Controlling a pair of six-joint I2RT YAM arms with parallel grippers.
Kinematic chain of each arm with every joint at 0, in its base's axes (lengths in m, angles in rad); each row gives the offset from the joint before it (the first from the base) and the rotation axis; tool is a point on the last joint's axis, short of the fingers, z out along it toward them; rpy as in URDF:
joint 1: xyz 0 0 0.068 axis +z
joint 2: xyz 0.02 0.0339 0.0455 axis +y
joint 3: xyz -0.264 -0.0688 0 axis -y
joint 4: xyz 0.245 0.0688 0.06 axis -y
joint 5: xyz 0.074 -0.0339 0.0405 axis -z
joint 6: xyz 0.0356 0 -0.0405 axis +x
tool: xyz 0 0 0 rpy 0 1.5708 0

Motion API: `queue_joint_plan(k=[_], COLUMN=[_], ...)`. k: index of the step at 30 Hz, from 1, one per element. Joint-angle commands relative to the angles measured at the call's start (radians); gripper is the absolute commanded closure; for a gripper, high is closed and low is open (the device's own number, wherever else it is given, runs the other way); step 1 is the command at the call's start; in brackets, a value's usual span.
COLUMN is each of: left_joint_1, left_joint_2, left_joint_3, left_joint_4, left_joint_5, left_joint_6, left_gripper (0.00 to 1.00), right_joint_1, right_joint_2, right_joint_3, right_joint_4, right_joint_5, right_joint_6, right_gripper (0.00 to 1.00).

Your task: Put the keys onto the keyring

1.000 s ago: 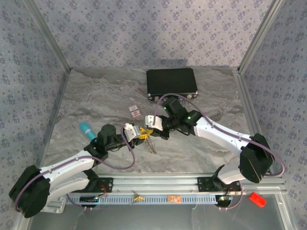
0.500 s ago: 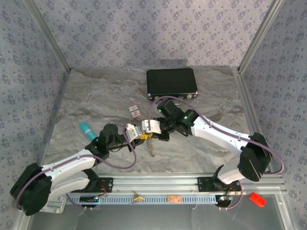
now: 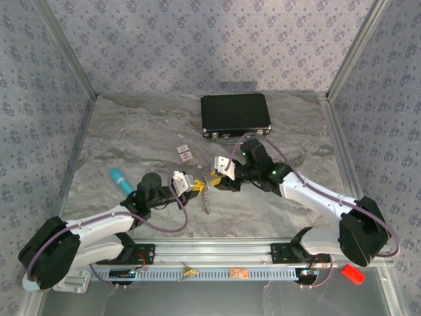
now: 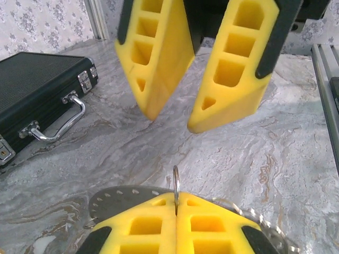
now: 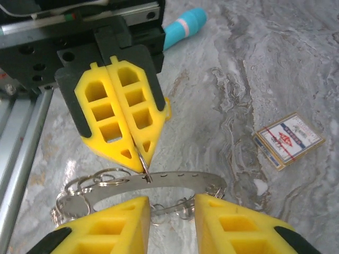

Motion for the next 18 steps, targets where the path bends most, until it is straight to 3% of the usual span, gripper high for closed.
queue_joint_plan(k=[1,8,18], left_joint_1=[0.003,0.003,0.003], left_joint_2=[0.014,0.023,0.031], left_joint_3=[-0.018,-0.028,-0.032], left_joint_4=[0.203,0.228,0.258], left_joint_5=[0.014,0.031,0.041], left_joint_6=[-0.050,-0.052,-0.059], left_gripper=[1.00,1.00,1.00], right_joint_1=[-0.007,-0.025,-0.018], right_joint_2=[0.001,0.060,0.098], right_joint_3=[-0.060,-0.085,-0.055], right_joint_4=[0.251,0.325,0.313], right_joint_5=[-0.134,-0.167,-0.203], right_joint_6=[0.132,0.170,0.165], right_gripper=[0.70,0.69,0.81])
